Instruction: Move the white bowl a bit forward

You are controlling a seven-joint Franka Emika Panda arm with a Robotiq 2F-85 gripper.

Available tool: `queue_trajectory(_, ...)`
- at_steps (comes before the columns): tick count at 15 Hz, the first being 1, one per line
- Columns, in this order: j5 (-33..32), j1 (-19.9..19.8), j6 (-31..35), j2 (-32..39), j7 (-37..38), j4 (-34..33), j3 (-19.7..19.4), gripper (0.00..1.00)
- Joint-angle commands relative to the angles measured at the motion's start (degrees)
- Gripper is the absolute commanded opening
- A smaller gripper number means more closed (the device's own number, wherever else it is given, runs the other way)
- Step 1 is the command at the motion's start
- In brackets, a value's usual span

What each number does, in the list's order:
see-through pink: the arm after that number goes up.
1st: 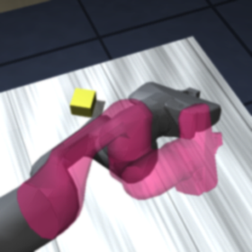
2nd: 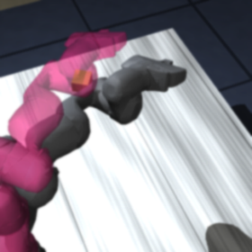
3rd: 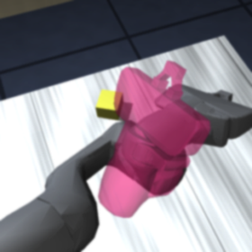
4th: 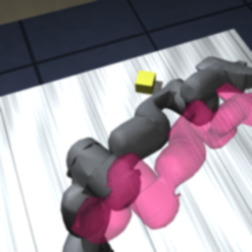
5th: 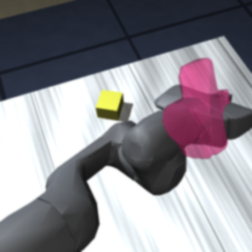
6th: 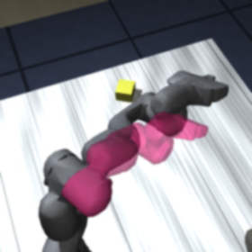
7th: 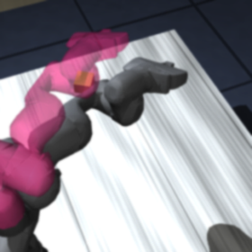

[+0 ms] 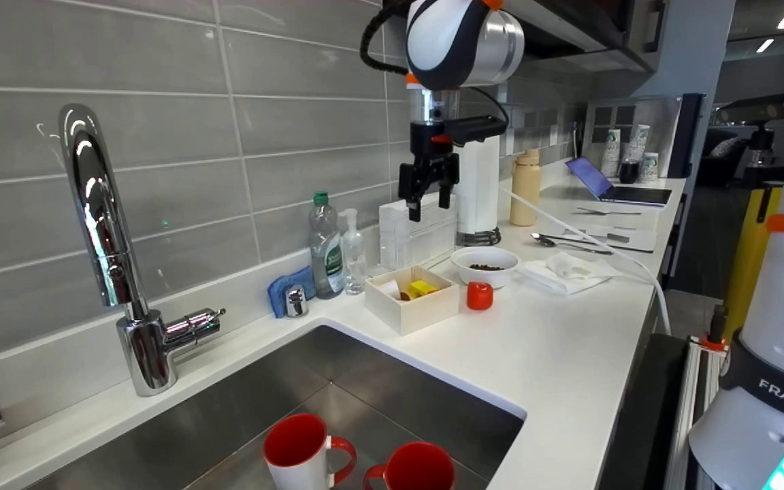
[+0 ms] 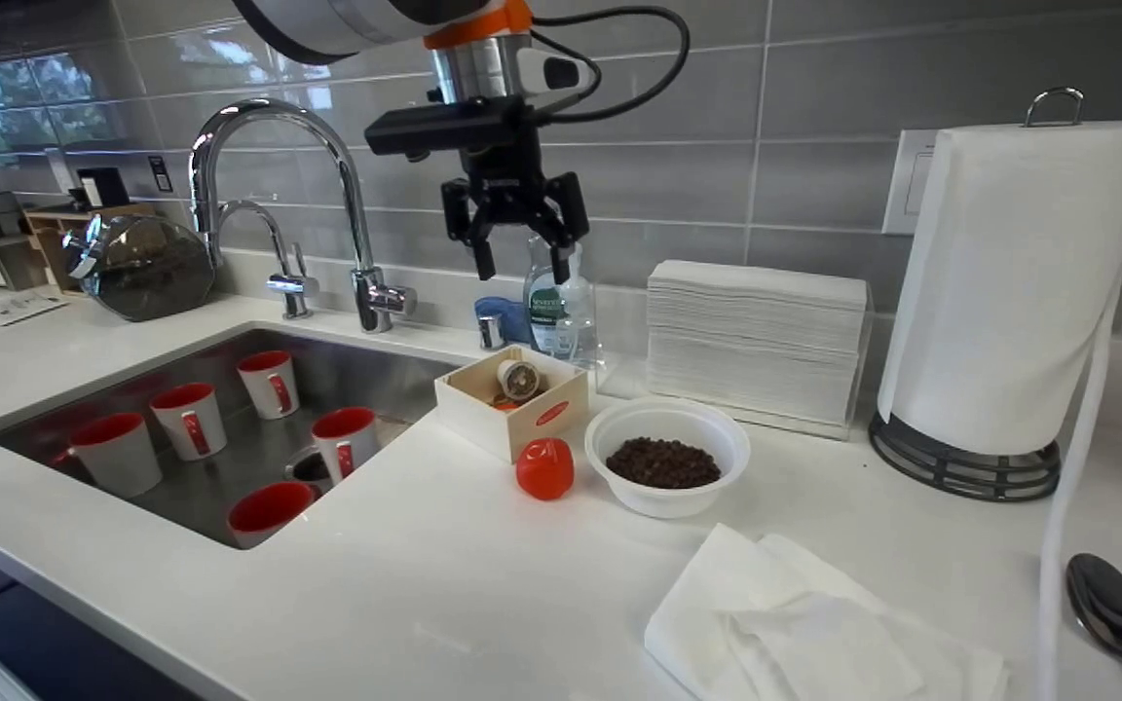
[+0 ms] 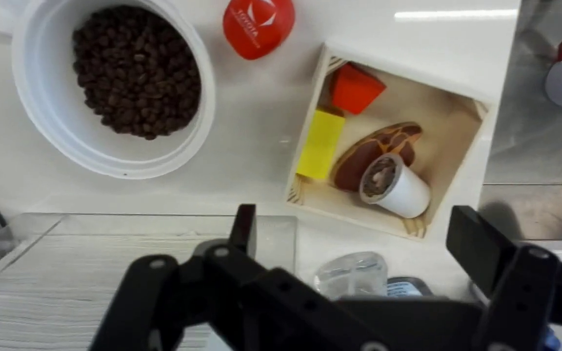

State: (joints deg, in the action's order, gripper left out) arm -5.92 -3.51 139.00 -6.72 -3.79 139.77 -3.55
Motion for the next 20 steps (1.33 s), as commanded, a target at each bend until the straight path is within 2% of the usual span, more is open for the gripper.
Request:
queue_trajectory(1, -5.17, -2.75, 4.33, 2.41, 1.08, 0.72, -1.73, 1.0)
queue_trajectory(8, -12.76, -5.81, 10.75, 9.82, 4.0, 0.78, -5.4, 1.0)
queue_trajectory(14, -19.73, -4.47, 13.17, 15.29, 10.31, 0.38, -7.41, 1.0)
queue_trajectory(20, -22.78, -2.1, 13.59, 18.55, 14.53, -0.54, -8.08, 1.0)
